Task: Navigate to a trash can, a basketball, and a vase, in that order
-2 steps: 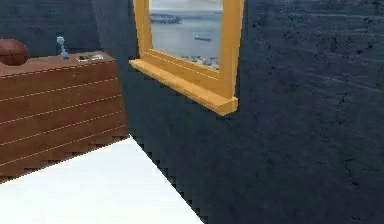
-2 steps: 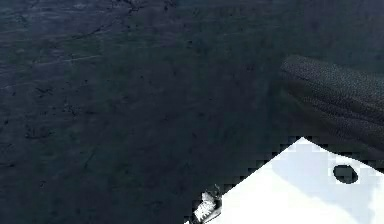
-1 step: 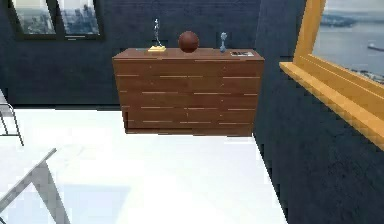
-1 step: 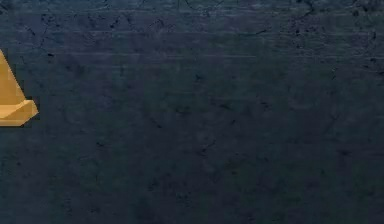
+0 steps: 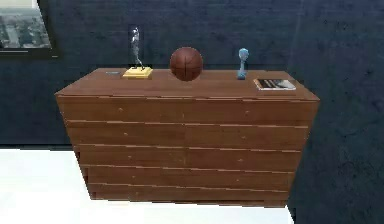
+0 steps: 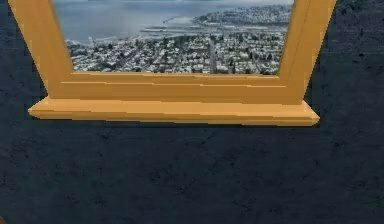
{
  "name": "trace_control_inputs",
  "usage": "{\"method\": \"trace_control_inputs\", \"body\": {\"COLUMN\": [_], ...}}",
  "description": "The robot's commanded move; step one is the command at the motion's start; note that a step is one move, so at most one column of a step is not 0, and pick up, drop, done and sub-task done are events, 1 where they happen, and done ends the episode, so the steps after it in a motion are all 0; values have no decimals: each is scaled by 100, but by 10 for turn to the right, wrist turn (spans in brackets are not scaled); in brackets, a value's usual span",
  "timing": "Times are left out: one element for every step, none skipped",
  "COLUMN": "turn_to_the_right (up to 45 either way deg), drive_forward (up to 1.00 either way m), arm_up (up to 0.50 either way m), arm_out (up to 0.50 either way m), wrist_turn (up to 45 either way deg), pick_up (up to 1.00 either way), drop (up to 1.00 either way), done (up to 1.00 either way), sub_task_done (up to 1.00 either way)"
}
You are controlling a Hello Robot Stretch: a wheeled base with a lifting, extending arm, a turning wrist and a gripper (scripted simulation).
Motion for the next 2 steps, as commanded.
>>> {"method": "trace_control_inputs", "body": {"turn_to_the_right": [0, 0], "drive_forward": [50, 0], "arm_up": [0, 0], "arm_out": [0, 0], "wrist_turn": [0, 0], "pick_up": [0, 0], "drop": [0, 0], "done": [0, 0], "sub_task_done": [0, 100]}}
